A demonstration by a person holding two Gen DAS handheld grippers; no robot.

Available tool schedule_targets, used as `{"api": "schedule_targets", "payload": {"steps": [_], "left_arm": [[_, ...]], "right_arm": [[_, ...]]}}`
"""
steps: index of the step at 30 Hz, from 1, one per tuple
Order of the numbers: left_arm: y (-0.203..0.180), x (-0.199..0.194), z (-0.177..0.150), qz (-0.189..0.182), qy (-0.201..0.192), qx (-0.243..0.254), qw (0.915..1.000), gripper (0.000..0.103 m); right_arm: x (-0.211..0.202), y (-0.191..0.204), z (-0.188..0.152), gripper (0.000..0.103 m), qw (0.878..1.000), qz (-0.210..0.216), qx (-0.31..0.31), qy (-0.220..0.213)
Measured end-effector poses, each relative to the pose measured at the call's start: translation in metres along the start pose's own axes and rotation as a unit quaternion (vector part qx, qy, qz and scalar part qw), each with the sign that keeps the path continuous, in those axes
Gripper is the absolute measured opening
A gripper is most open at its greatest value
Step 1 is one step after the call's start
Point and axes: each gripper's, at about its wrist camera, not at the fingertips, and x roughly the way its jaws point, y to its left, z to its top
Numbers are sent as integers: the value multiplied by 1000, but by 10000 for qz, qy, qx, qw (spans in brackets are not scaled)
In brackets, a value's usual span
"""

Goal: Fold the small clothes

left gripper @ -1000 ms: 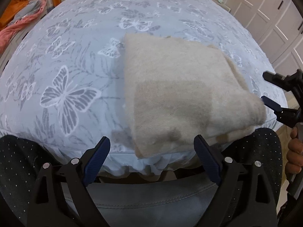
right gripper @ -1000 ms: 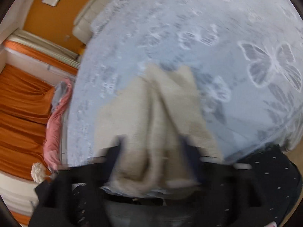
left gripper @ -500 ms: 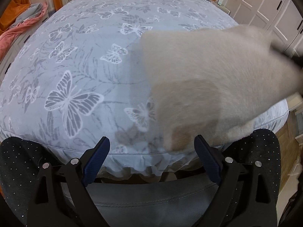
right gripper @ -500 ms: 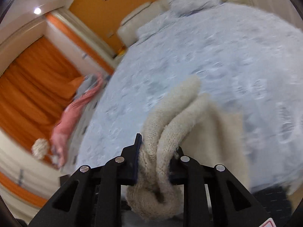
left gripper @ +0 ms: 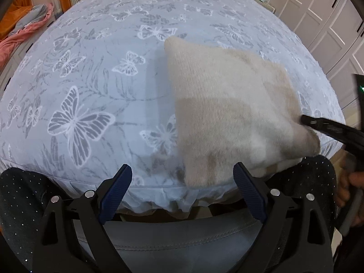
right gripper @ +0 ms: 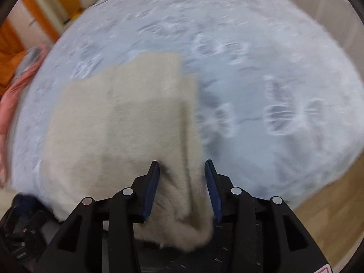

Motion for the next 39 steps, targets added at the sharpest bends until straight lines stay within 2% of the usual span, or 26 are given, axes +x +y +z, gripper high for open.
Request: {"api": "schedule_targets", "payload": {"steps": [2, 4, 5, 6, 7, 10, 12, 16, 17, 20, 22, 24, 26, 27, 28, 29, 30, 31, 32, 33, 35, 37, 38, 39], "left_arm": [[0, 3, 3, 11, 10, -10, 10000, 89], [-3, 8, 7, 32, 73, -34, 10000, 89], [-4, 11, 9, 47, 100, -49, 9999, 89], [-6, 13, 11, 61, 114, -67, 9999, 89], [-8, 16, 14, 95, 140, -74, 9998, 89], [-12, 28, 16, 312, 318, -6, 9990, 88], [-11, 21, 18, 293, 264, -52, 9992, 88], [-10, 4, 24, 171, -67, -138, 9997, 89], [-10, 5, 27, 161, -79, -170, 9997, 89], [-15, 20, 33, 297, 108, -196, 9993, 89], [-16, 40, 33, 503, 459, -114, 9976, 89], [-14, 48, 31, 425, 597, -154, 9972, 90], [-13, 49, 29, 426, 528, -180, 9975, 90], [-13, 50, 28, 436, 515, -158, 9976, 90], [-15, 51, 27, 475, 505, -115, 9975, 90], [-16, 52, 27, 501, 498, -76, 9975, 90], [-17, 53, 27, 519, 492, -58, 9974, 90], [-17, 54, 26, 541, 481, -44, 9974, 91], [-18, 55, 26, 555, 482, -26, 9973, 91], [-17, 55, 26, 557, 496, 2, 9972, 91], [-18, 51, 26, 587, 454, 19, 9972, 91], [-19, 50, 25, 589, 436, 35, 9973, 91], [-19, 51, 24, 579, 432, 24, 9974, 91], [-19, 52, 24, 569, 436, 8, 9974, 91]], "right_arm": [[-27, 1, -1, 39, 9973, 674, 25, -276], [-39, 21, -4, 34, 9923, 1192, -257, -213], [-36, 39, -5, 33, 9903, 1273, -539, -110], [-31, 46, -8, 33, 9896, 1245, -726, -26], [-12, 57, -13, 32, 9894, 1069, -950, 235], [68, 57, -40, 25, 9821, 388, -1060, 1506], [57, 60, -37, 24, 9845, 413, -1025, 1363], [15, 61, -21, 23, 9926, 686, -726, 689], [23, 61, -21, 23, 9923, 666, -694, 780], [79, 57, -40, 22, 9814, 412, -881, 1654], [65, 57, -41, 22, 9827, 450, -881, 1565], [37, 51, -23, 22, 9901, 536, -606, 1143], [13, 35, -7, 32, 9966, 568, -263, 535], [6, 24, 1, 46, 9985, 460, -88, 295], [6, 15, 6, 54, 9992, 354, 76, 154], [13, 4, 10, 63, 9992, 270, 253, 169], [27, 0, 8, 63, 9982, 289, 350, 397], [43, -5, 10, 62, 9962, 348, 367, 709], [58, -4, 8, 38, 9934, 431, 309, 1022], [60, -5, 8, 18, 9927, 559, 262, 1034], [31, 2, 11, 14, 9952, 784, 120, 572], [10, 2, 6, 13, 9969, 756, 105, 180], [16, -4, 7, 13, 9974, 668, 181, 194], [31, -10, 7, 13, 9973, 559, 253, 402]]}}
